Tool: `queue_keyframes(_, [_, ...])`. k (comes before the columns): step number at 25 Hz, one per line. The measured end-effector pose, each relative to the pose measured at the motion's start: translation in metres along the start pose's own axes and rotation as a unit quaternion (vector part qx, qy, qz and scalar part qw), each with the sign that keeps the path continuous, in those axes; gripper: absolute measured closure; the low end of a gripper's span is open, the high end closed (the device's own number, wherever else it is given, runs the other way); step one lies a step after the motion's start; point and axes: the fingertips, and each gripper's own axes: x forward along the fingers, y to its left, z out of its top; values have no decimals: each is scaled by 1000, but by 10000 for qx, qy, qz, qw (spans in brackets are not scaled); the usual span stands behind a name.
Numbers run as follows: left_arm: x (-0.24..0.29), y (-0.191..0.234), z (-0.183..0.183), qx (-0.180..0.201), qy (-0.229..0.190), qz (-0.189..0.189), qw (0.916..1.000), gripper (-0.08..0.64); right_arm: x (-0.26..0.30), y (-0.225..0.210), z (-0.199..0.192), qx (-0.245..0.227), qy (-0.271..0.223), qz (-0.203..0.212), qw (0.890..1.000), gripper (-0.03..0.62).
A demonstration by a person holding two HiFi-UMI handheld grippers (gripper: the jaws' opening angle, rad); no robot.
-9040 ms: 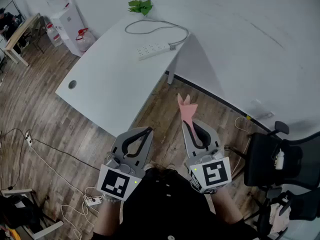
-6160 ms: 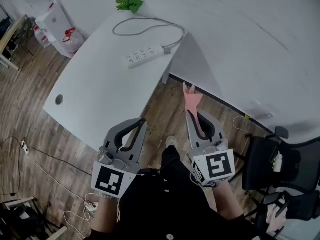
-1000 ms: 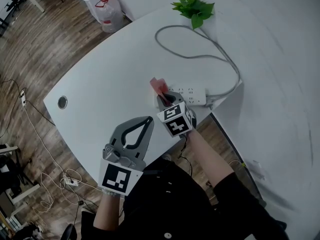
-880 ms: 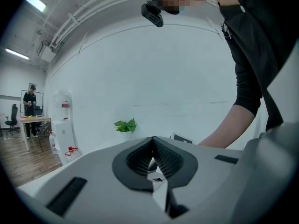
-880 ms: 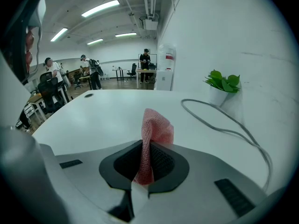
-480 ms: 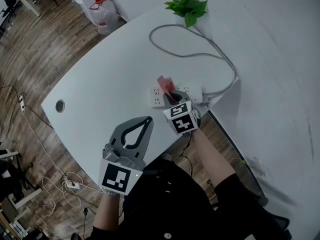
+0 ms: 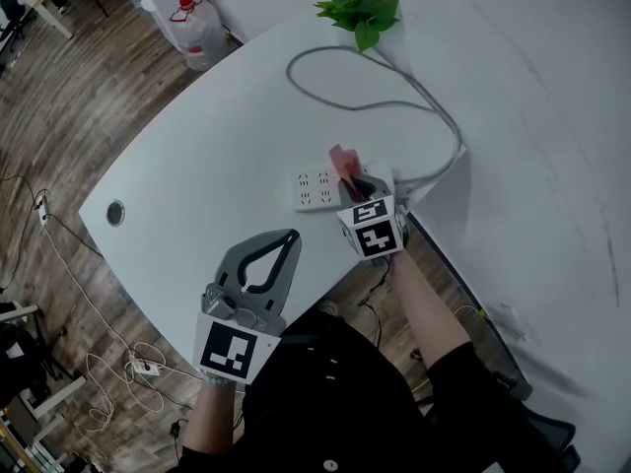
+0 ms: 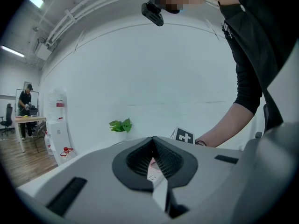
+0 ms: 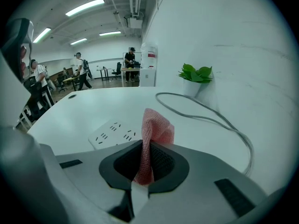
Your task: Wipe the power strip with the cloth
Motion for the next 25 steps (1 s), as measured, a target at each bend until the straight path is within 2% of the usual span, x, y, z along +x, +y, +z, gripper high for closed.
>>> queue_keyframes(14, [3, -8, -2, -75, 96, -62, 9999, 546, -18, -59, -27, 274, 125, -596, 9978, 538])
queue_keyframes(25, [8, -14, 3, 36, -25, -167, 9999, 546, -30, -90, -45, 437, 270, -948, 9942, 538])
